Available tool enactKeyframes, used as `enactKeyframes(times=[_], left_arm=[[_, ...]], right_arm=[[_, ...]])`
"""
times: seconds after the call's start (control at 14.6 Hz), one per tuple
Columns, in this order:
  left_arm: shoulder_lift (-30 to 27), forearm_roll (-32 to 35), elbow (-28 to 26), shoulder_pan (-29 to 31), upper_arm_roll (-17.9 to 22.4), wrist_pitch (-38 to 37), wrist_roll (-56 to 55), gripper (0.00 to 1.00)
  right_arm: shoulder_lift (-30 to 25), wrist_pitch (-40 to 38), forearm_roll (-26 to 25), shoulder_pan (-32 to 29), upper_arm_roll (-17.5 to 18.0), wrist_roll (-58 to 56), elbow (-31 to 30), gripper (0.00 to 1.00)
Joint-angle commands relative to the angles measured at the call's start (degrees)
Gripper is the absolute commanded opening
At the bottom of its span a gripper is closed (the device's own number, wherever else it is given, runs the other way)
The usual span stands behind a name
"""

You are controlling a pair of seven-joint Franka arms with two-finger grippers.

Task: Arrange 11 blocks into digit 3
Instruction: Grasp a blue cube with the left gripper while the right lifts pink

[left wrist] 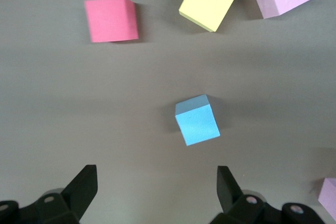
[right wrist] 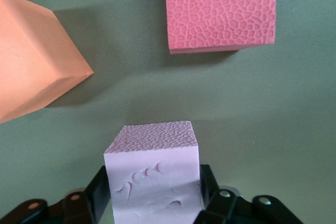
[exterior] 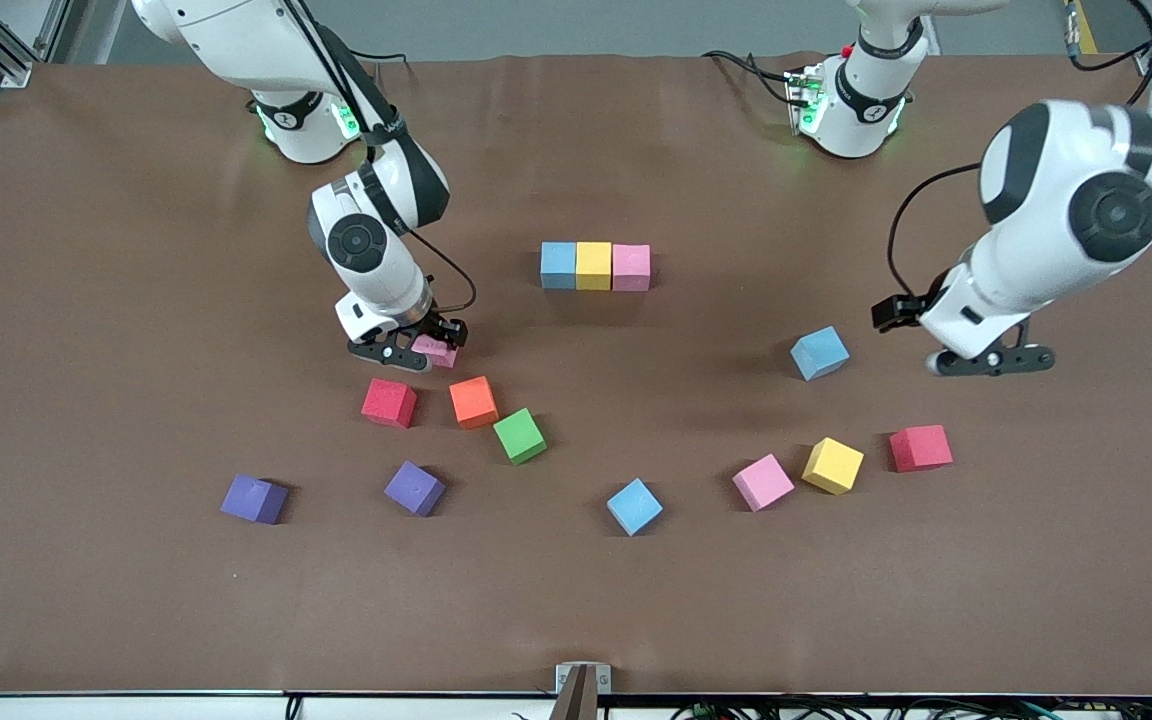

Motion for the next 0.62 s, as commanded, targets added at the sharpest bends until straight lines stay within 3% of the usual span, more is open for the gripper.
enactKeyframes(times=[0.0,0.14,0.55], left_arm=[[1.4,-2.0,-6.0,-0.1,-1.6,9.0,-4.8,1.0],[3.5,-2.0,-8.8,0.0,-2.8,14.2,-8.6,1.0],[9.2,-2.0,-16.3,0.2,-2.8,27.9,-15.2,1.0]], right_arm=[[-0.6,0.6,-0.7,0.1,0.0,0.3,-0.9,0.23],[-0.7,0.3,-0.6,0.1,0.0,0.8,-0.9,0.03],[-0.8,0.2,-0.5,3.7,0.2,2.6,0.3,0.0]])
